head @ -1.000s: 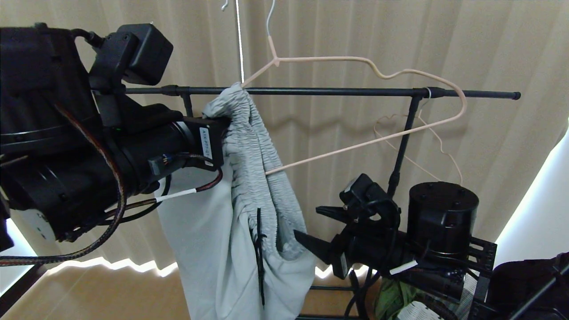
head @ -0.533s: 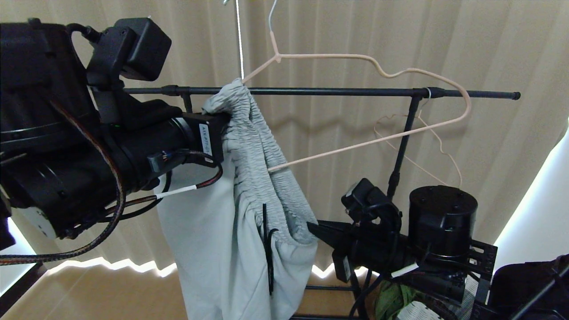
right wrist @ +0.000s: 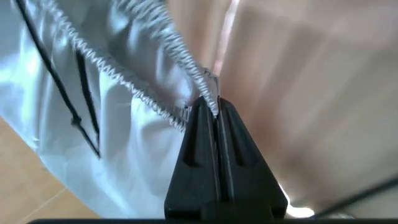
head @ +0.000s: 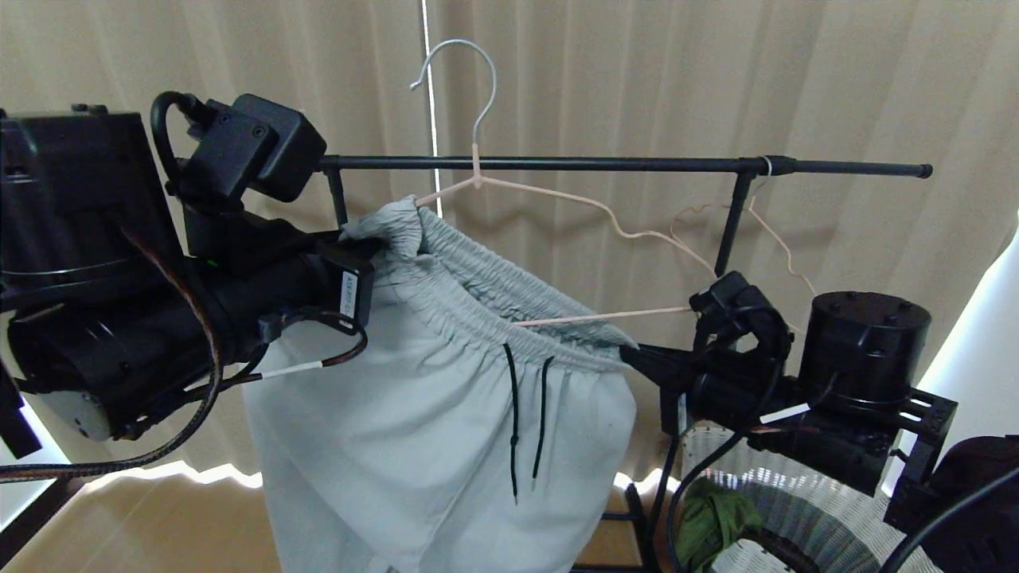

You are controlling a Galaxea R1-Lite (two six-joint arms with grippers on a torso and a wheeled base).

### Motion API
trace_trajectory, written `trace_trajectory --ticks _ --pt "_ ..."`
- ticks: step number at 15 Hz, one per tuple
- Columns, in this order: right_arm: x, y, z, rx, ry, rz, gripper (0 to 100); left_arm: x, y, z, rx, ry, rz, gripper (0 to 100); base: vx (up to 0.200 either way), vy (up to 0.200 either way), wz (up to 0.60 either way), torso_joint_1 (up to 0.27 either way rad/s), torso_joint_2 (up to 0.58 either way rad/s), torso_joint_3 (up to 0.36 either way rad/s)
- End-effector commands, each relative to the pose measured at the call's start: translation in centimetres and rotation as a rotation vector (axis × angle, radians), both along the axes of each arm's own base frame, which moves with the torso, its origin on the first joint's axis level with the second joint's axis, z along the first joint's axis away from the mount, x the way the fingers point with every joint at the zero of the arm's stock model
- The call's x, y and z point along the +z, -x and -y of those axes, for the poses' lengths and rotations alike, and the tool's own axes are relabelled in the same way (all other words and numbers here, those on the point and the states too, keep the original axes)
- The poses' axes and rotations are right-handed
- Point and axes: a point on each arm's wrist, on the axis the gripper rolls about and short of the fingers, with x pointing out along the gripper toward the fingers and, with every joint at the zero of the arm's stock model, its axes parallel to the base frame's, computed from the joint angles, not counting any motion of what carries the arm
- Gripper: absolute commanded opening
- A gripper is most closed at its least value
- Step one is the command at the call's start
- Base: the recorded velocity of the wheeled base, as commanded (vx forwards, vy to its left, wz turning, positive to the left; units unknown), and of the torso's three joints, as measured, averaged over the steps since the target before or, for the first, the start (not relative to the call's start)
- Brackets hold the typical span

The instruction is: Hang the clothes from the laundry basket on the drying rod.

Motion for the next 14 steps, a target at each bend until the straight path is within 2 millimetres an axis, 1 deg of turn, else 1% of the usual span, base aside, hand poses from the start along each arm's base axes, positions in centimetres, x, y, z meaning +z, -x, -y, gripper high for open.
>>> trace_trajectory --ticks 1,5,7,8,10,12,13,14 --pt "0.7 -0.8 1.7 -0.064 -0.012 0.023 0 -0.8 -0.1 -0.5 0.016 -0.053 -0.012 0 0.000 0.000 0.00 0.000 0.00 0.000" --pt "1.0 -1.2 2.8 -0.107 -0.016 0.033 0 -1.3 -0.6 -2.3 0.074 -0.157 -0.004 0 0.000 0.000 0.00 0.000 0.00 0.000" --pt "1.2 -1.1 2.9 -0.108 -0.018 0.037 0 -1.7 -0.6 -3.1 0.095 -0.209 -0.009 0 0.000 0.000 0.00 0.000 0.00 0.000" --pt "1.4 -0.9 2.9 -0.102 -0.022 0.044 0 -2.2 -0.5 -3.6 0.107 -0.244 -0.015 0 0.000 0.000 0.00 0.000 0.00 0.000" --pt "1.8 -0.7 2.9 -0.095 -0.030 0.055 0 -2.5 -0.5 -3.6 0.107 -0.259 -0.005 0 0.000 0.000 0.00 0.000 0.00 0.000" --pt "2.6 0.2 2.6 -0.065 -0.026 0.047 0 -3.1 -0.6 -4.3 0.128 -0.311 0.018 0 0.000 0.000 0.00 0.000 0.00 0.000" --pt "3.0 0.4 2.5 -0.059 -0.023 0.038 0 -3.5 -0.5 -4.9 0.140 -0.370 0.020 0 0.000 0.000 0.00 0.000 0.00 0.000" --pt "3.3 0.4 2.5 -0.059 -0.022 0.037 0 -3.6 -0.5 -5.1 0.141 -0.393 0.030 0 0.000 0.000 0.00 0.000 0.00 0.000"
